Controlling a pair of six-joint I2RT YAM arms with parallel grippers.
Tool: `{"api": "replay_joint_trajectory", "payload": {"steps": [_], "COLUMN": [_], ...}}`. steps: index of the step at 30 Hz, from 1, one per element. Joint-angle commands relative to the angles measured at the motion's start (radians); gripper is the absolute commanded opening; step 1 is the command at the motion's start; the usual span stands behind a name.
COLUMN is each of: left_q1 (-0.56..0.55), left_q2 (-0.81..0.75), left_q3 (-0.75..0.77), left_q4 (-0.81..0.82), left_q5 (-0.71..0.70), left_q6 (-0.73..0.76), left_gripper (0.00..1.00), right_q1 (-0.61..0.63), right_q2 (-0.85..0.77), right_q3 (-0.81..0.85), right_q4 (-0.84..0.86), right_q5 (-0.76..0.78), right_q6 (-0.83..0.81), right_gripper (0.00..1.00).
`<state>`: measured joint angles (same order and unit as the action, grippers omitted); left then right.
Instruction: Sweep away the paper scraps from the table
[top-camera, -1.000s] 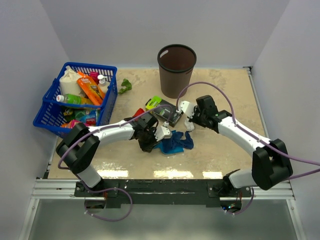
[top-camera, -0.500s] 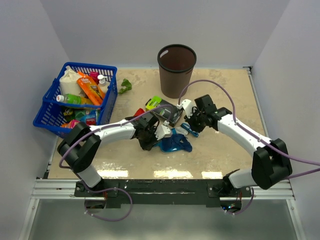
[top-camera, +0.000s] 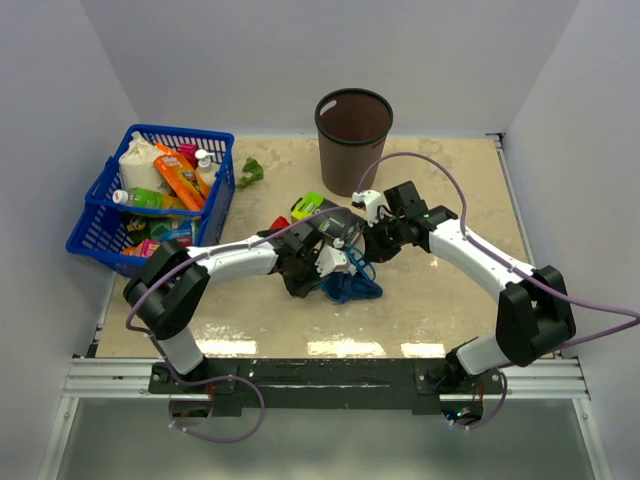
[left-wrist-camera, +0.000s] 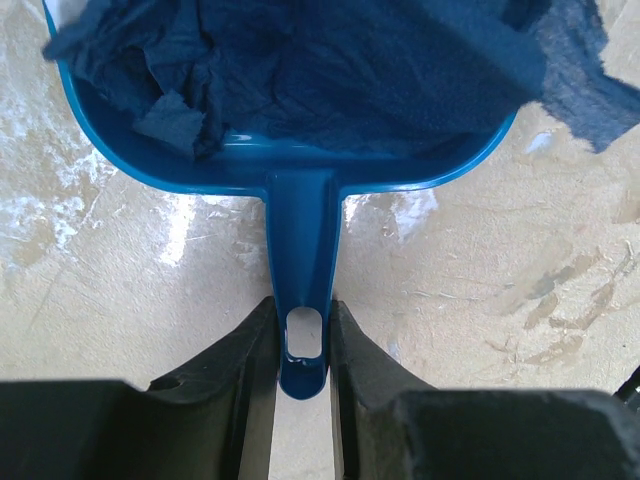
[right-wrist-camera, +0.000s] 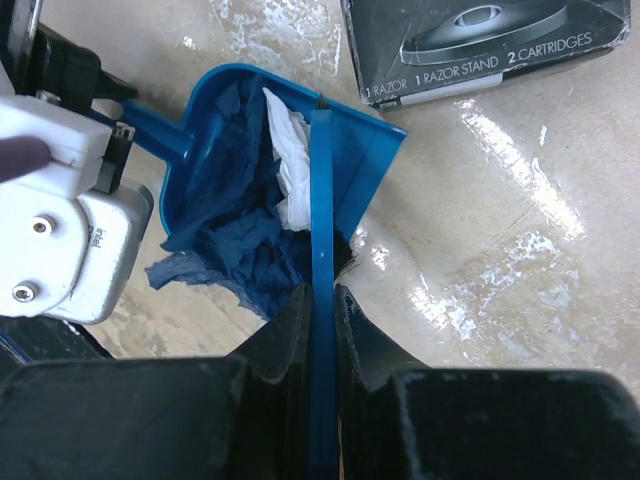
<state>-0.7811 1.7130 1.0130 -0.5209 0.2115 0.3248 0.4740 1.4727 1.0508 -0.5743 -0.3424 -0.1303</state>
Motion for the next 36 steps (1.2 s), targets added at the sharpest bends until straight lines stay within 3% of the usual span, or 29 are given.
{"api": "replay_joint_trajectory", "payload": {"steps": [1,17,32,36], "left_q1": [-0.004,0.019,0.031,0.031], "left_q2": [-0.024,-0.058,-0.112,-0.115], "left_q3": [-0.051,-0.097,-0.122,-0.108], "left_q4": [0.067,0.191,0.236,0.231], "left_q5": [0.068,0.126,0.181,0.192], "left_q6": [0.008,0.060,0.088,0.083], "left_gripper": [0.00,0.00,0.00,0.00], "right_q1": [0.003,0.000,-0.012,-0.069], "right_q2": [0.000,-0.063,-0.130,-0.153], "right_q3": [0.063,0.163,0.218,0.239], "right_q4": [-0.013,-0.203,-0.289,-0.300], "right_q5": [-0.004,0.095,0.223,0.241], "right_q6": [0.043,-0.150,-0.153,-0.138], "right_gripper": [0.00,0.00,0.00,0.00]}}
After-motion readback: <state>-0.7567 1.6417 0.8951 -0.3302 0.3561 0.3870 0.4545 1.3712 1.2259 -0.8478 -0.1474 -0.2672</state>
